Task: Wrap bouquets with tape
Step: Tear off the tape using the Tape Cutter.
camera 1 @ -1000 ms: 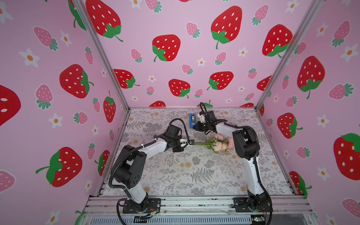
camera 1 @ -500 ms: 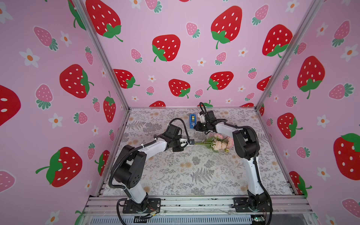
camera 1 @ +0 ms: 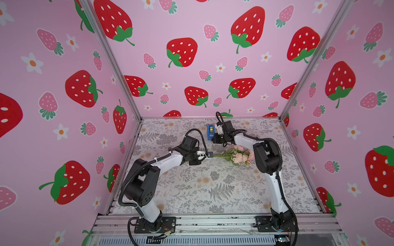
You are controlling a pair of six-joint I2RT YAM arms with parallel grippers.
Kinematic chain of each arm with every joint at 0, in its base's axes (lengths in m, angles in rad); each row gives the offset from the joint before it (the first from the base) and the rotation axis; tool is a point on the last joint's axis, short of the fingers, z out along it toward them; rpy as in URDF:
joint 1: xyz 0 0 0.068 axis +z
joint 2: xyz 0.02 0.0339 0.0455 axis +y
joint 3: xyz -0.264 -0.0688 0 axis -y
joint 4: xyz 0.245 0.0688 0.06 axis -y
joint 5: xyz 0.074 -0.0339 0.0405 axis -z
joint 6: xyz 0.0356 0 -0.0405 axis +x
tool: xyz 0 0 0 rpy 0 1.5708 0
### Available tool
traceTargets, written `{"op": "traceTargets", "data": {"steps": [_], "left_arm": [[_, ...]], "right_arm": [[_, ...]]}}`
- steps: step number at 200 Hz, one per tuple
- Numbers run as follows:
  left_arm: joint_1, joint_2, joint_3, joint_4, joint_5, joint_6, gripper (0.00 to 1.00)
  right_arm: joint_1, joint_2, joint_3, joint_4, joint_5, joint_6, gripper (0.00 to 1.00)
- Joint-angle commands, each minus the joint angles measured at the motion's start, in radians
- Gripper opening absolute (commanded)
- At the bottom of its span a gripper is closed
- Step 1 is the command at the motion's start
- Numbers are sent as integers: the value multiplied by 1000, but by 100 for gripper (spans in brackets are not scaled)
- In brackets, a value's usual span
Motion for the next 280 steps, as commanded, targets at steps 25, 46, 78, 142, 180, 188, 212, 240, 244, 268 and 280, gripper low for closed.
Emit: {"op": "traceTargets", "data": {"steps": [25,46,78,142,180,188,212,240,244,268,280], "left_arm": [[-16,-57,19,-6,47,26,0],[-16,-66,14,-1,41,26,0],[-17,-83,-4,14,37,22,0],[-19,-127,-25,41,24,20,0],[-20,-139,-31,43,13,20,0],[-22,-143,-29,38,13,25,0],[-22,-176,-15,-4,28,27,0],[-22,-214,27,-113,49,28,0],[-21,-219,32,-125,45,26,0],[-21,-252,61,-192,51,-10,0],[-21,-276,62,-212,62,-21,0]], "right_arm": [[39,75,-42,-282,104,-41,0],[47,71,-56,-288,104,-38,0],[50,58,-72,-298,125,-30,0],[65,45,-53,-388,130,-3,0],[27,-19,-51,-261,47,41,0],[17,-44,-36,-217,22,53,0],[-20,-91,79,-179,31,59,22],[-94,-103,275,-244,55,18,47],[-107,-103,305,-257,59,6,48],[-183,-110,460,-336,91,-82,50],[-219,-128,524,-363,94,-126,51]]}}
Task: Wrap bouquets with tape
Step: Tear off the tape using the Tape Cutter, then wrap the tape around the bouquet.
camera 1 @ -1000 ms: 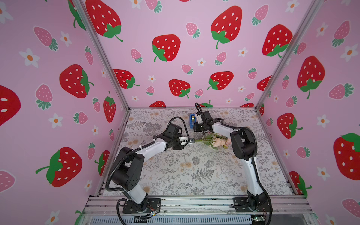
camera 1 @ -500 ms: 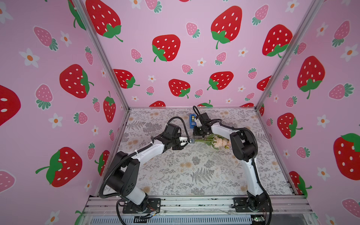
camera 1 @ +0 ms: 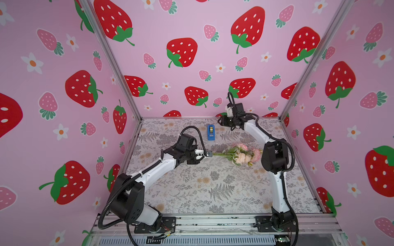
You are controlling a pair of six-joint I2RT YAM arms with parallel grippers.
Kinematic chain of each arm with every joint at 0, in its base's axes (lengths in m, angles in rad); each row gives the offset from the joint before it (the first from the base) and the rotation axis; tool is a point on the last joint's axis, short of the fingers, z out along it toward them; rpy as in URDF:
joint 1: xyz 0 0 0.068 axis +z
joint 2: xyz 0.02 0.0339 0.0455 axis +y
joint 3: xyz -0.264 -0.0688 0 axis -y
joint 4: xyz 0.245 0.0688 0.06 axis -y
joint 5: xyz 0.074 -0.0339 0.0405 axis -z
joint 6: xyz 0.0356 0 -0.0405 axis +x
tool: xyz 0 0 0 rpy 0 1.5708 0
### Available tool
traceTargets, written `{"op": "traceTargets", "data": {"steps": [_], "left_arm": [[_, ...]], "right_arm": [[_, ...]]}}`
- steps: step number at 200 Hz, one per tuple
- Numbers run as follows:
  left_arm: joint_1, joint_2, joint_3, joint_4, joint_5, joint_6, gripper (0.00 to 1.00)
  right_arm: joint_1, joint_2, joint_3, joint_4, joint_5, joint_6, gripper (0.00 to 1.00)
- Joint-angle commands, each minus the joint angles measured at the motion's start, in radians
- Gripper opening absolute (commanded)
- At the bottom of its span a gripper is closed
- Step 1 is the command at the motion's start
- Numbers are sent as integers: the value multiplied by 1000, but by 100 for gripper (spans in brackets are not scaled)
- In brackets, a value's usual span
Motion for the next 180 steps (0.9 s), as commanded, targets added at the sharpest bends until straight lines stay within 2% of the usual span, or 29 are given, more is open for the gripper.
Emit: {"op": "traceTargets", "data": {"steps": [1,33,58,67,72,83,108,122,131,157,180], "left_arm": [[-4,-52,55,-80,56,-29,0],[-2,-118,66,-71,36,-126,0],[3,-161,90,-65,13,-211,0],[4,-171,104,-56,-13,-271,0],[5,-173,116,-60,-22,-296,0],[10,-179,148,-82,-18,-337,0],[23,-206,190,-83,18,-417,0],[30,-232,196,-57,42,-455,0],[32,-247,202,-47,55,-464,0],[35,-271,261,-77,95,-480,0],[36,-281,313,-92,120,-518,0]], "right_arm": [[-70,-75,112,-99,36,-102,51],[-147,-235,119,-53,-25,-260,51],[-158,-440,-7,26,-54,-441,51],[-158,-537,-99,84,-65,-482,51],[-158,-595,-158,134,-66,-492,60],[-158,-730,-325,251,-111,-540,65],[-156,-1043,-724,644,-299,-624,71],[-154,-1173,-873,790,-373,-641,77],[-150,-1226,-912,810,-424,-633,78],[-132,-1305,-978,738,-670,-661,74],[-79,-1334,-1063,719,-689,-646,72]]}}
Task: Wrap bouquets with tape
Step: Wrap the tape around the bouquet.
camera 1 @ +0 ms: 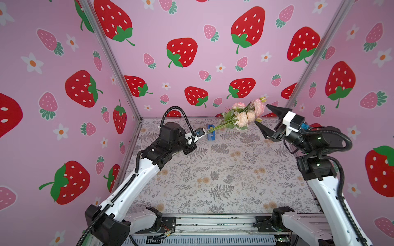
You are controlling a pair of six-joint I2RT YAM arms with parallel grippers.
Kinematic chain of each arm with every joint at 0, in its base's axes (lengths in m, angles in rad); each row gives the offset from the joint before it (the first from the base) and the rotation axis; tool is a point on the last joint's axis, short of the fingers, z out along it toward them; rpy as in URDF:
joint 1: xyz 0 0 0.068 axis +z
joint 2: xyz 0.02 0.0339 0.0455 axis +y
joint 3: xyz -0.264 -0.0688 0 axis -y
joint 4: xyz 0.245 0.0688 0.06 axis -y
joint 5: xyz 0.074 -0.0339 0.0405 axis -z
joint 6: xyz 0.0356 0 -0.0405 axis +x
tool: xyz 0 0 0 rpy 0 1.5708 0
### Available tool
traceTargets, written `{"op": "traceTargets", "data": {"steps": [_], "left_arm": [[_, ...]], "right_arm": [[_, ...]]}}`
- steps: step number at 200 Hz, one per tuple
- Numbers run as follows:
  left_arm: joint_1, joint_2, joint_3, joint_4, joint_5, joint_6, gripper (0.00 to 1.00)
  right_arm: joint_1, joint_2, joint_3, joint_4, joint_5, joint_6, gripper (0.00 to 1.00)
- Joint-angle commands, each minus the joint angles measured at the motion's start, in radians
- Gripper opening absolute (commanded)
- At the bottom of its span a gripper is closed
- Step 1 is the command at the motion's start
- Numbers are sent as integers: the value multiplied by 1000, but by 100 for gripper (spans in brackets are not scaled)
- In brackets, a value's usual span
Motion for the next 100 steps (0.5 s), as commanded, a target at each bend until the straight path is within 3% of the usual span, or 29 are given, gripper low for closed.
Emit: {"op": "traceTargets", "data": {"steps": [1,59,86,100], "left_arm": [[3,-28,92,3,72,-67,0],[3,-39,180,-67,80,-104,0],[2,-47,188,-104,79,-83,0],[-2,-49,198,-124,66,-77,0]], "right_arm": [[48,-3,-82,10,-146,-38,72],[270,81,-275,55,41,-173,70],[339,190,-381,292,227,-161,69],[376,257,-363,309,332,-192,69]]}}
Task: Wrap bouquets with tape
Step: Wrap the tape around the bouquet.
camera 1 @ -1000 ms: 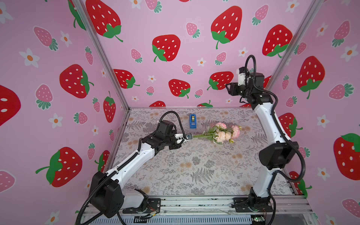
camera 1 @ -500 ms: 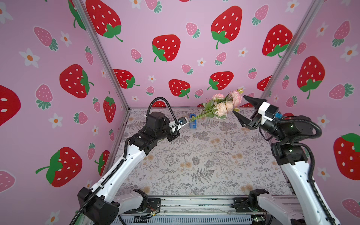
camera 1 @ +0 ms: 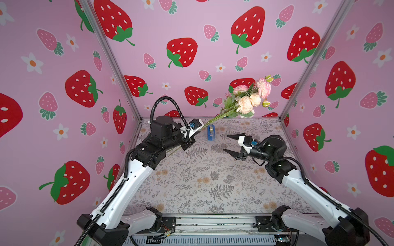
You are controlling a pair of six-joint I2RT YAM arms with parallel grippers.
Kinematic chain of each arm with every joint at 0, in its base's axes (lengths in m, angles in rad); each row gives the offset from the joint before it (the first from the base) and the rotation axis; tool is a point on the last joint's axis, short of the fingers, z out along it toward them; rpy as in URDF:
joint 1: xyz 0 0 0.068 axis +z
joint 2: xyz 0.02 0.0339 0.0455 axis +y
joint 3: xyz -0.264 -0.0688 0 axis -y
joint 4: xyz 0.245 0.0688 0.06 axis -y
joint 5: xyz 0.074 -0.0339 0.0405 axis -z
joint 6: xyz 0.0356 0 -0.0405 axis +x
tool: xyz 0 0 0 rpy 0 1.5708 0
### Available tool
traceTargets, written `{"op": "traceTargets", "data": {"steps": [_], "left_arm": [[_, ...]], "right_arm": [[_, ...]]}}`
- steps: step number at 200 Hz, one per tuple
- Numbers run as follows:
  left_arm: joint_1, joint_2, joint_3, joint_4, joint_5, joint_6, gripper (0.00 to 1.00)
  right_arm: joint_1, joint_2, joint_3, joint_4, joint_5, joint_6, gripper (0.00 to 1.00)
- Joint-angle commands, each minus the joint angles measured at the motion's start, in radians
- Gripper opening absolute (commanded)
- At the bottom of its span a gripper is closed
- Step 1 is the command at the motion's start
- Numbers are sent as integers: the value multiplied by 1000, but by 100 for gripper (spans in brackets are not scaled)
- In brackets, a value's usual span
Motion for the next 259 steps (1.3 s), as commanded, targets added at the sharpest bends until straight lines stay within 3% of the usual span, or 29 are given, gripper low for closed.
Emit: {"op": "traceTargets", "data": {"steps": [1,27,57,102,155,174,190,259], "left_arm": [[-1,-19,55,-36,9,7,0],[-2,-31,57,-32,-7,-2,0],[-2,-26,65,-44,-23,-1,0],[-1,-29,64,-39,-21,13,0],[-2,-27,52,-27,-41,35,0],[-1,-25,48,-27,-49,44,0],[-2,-19,45,-18,-62,49,0],[34,44,42,25,-132,41,0]], "right_arm": [[46,81,-1,162,203,-69,69],[69,167,1,230,207,-69,69],[95,224,-27,296,124,-47,69],[116,285,-55,397,264,-55,65],[115,297,-55,395,248,-56,40],[116,285,-67,387,223,-48,24],[116,276,-70,365,200,-43,0],[127,127,-146,247,69,-15,0]]}}
